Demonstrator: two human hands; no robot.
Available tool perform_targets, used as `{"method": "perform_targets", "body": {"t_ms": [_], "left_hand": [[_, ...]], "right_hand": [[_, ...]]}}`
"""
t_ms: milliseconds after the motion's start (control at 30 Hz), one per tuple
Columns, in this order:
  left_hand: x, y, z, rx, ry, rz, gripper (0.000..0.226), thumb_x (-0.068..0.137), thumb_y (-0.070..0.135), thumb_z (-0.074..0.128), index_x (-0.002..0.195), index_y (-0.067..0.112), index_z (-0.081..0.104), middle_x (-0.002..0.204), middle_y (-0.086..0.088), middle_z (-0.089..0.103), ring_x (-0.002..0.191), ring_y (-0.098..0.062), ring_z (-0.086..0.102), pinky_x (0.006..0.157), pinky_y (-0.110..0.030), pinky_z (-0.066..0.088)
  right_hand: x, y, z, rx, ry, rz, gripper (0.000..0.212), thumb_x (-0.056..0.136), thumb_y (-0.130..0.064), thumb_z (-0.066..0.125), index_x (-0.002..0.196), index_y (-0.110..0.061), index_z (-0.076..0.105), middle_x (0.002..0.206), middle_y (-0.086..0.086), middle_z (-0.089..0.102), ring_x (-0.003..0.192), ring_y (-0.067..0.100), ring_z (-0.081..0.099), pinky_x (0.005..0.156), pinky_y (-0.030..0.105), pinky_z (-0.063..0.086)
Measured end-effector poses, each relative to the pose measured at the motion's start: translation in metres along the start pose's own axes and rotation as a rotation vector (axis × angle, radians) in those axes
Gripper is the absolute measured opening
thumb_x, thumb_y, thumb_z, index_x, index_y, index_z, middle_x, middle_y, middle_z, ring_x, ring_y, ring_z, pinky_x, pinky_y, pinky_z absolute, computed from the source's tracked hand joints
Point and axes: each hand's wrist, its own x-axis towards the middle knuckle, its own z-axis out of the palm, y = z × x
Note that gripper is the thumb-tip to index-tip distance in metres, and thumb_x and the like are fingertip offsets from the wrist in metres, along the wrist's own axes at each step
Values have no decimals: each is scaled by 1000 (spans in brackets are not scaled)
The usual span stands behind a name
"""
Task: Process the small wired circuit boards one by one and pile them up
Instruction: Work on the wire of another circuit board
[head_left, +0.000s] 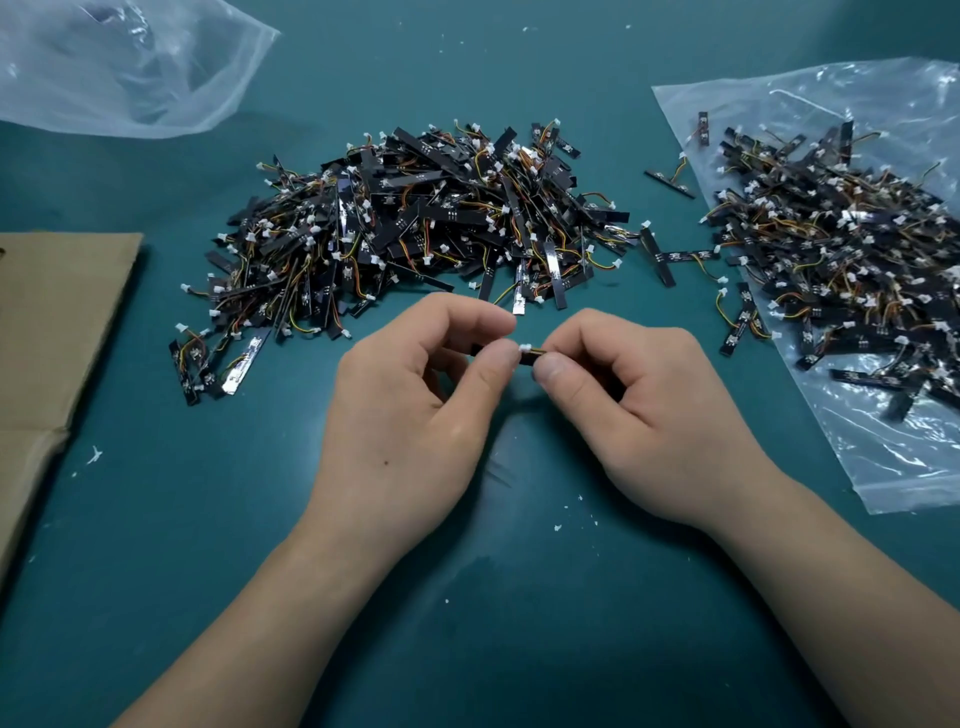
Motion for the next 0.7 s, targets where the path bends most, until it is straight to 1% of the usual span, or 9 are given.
{"method": "perform_targets", "body": {"t_ms": [67, 167, 267, 333, 433, 533, 600, 700], "left_hand": [[0, 0, 0, 22, -15, -3, 5, 94, 28, 68, 95, 32, 71, 82, 14, 72, 73, -14, 66, 64, -15, 49], [1, 1, 0, 76, -33, 35, 8, 96, 29, 65, 89, 29, 68, 77, 11, 69, 69, -15, 64, 61, -16, 46], [1, 2, 0, 64, -34, 46, 10, 97, 24, 68, 89, 30, 69, 74, 13, 67, 63, -11, 59, 58, -13, 43], [0, 2, -1, 54, -35, 49, 11, 97, 21, 70, 90, 31, 70, 73, 15, 65, 61, -9, 57, 59, -11, 41], [0, 3, -1, 69, -48, 50, 10, 94, 26, 70, 87, 33, 71, 71, 17, 65, 60, -7, 57, 57, -9, 39], [-1, 4, -2, 78, -70, 45, 11, 93, 28, 69, 82, 32, 68, 67, 21, 62, 58, -1, 55, 57, -6, 36], [-1, 5, -2, 72, -77, 43, 12, 93, 28, 69, 81, 31, 67, 66, 20, 62, 57, -1, 54, 56, -6, 36], [-1, 5, -1, 53, -79, 39, 13, 93, 27, 69, 80, 29, 65, 64, 18, 60, 55, -2, 51, 54, -7, 35]], "right_hand": [[0, 1, -1, 38, 23, -5, 16, 99, -35, 58, 85, -28, 62, 66, -7, 59, 62, 19, 54, 58, 35, 43], [1, 1, -1, 65, 39, -1, 14, 99, -34, 58, 87, -28, 63, 67, -5, 60, 62, 20, 55, 58, 34, 45], [1, 1, 0, 76, 43, -4, 12, 99, -37, 57, 92, -29, 65, 69, -6, 61, 63, 20, 56, 59, 32, 44], [1, 0, -1, 86, 51, -10, 14, 99, -39, 56, 92, -30, 64, 69, -5, 61, 62, 20, 56, 58, 33, 45], [1, -1, -1, 107, 56, -16, 15, 101, -36, 55, 89, -32, 62, 68, -1, 61, 61, 21, 54, 58, 34, 45], [1, -1, -2, 126, 39, -31, 19, 102, -34, 55, 84, -29, 61, 66, 1, 59, 60, 20, 51, 56, 28, 41], [1, -1, -3, 141, 36, -43, 20, 101, -32, 56, 83, -26, 62, 65, 1, 59, 58, 17, 49, 56, 23, 38], [1, -1, -2, 140, 51, -49, 18, 101, -28, 58, 85, -26, 64, 66, -1, 59, 59, 17, 51, 56, 23, 40]]}}
